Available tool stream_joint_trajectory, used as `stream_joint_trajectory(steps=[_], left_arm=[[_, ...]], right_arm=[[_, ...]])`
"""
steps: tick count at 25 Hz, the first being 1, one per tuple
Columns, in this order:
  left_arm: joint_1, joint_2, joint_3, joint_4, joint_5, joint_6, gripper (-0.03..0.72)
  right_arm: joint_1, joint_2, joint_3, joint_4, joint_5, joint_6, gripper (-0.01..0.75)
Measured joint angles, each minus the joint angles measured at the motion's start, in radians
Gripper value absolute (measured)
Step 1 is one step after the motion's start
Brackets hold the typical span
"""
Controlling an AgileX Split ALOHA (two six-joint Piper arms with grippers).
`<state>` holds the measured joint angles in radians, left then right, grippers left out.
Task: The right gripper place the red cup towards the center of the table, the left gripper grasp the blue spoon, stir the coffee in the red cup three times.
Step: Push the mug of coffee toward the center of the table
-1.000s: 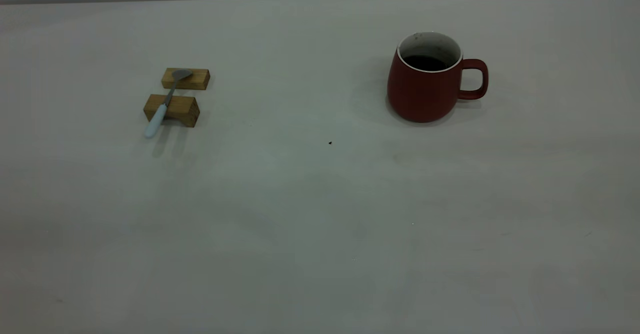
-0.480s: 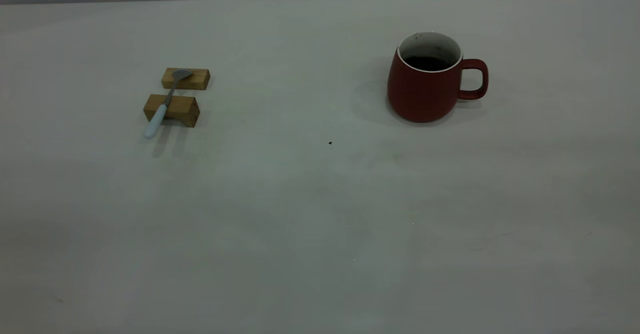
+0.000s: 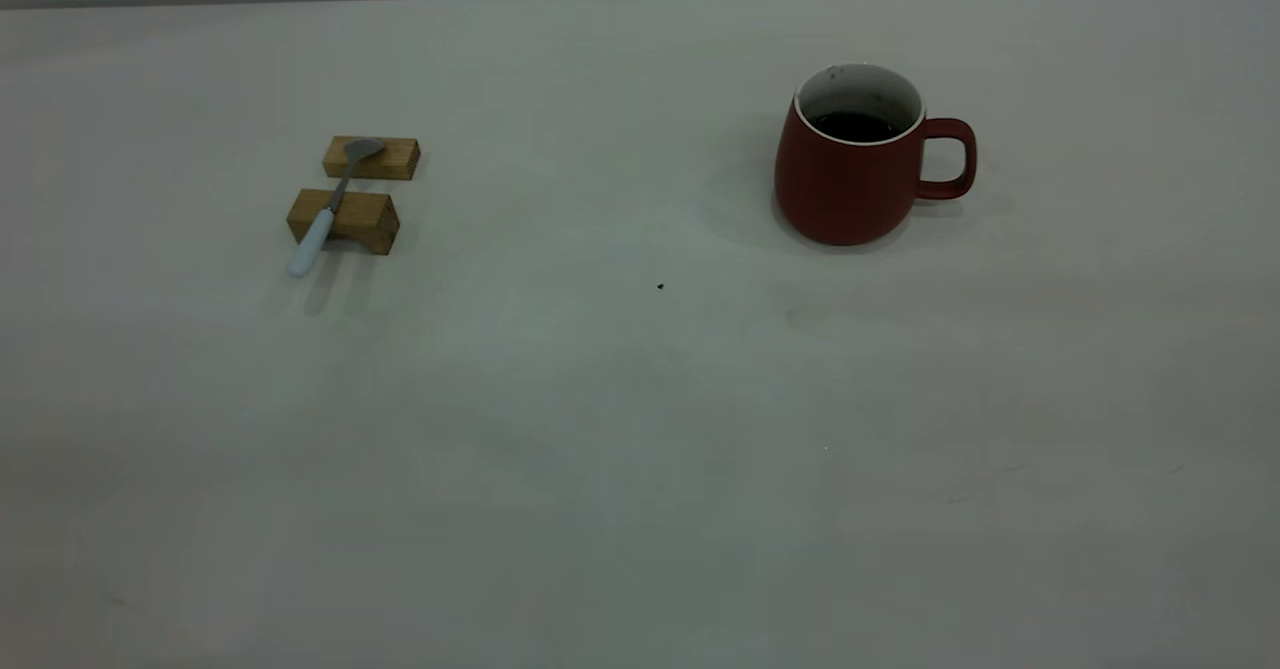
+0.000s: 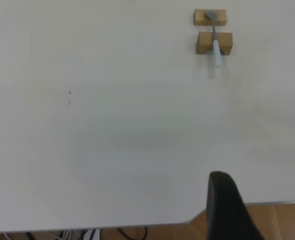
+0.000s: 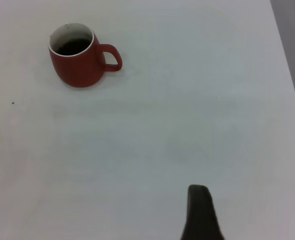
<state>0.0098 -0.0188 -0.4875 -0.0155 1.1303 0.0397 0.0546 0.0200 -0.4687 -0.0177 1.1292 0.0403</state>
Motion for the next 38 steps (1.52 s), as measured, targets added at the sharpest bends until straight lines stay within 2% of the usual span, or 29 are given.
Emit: stream_joint_trajectory(steps=[4,7,10,15,19,23,28,32,38], left_arm=[[0.000,0.000,0.000,0.000,0.000,0.000,0.434],[0.000,0.000,0.000,0.000,0.000,0.000,0.434],[0.000,0.000,0.000,0.000,0.000,0.000,0.434],[0.000,0.000,0.000,0.000,0.000,0.000,0.434],[0.000,0.000,0.000,0.000,0.000,0.000,0.434],[0.000,0.000,0.000,0.000,0.000,0.000,0.434],[0.000,0.000,0.000,0.000,0.000,0.000,0.434],[0.000,0.000,0.000,0.000,0.000,0.000,0.434],[0.000,0.000,0.000,0.000,0.000,0.000,0.434]], right_arm=[[0.000,0.035,-0.001,0.038,-0.004,0.020,0.574],[0.000,0.158,-0.011,0.076,-0.047,0.022,0.574],[0.000,0.347,-0.012,0.086,-0.180,0.013,0.574],[0.000,0.725,-0.045,0.094,-0.445,-0.109,0.574],[0.000,1.022,-0.143,0.097,-0.613,-0.237,0.574],[0.000,1.308,-0.280,0.097,-0.726,-0.371,0.574],[0.011,1.650,-0.468,0.099,-0.754,-0.562,0.574],[0.056,1.876,-0.616,0.099,-0.753,-0.764,0.574],[0.069,2.114,-0.779,0.107,-0.756,-1.079,0.574]])
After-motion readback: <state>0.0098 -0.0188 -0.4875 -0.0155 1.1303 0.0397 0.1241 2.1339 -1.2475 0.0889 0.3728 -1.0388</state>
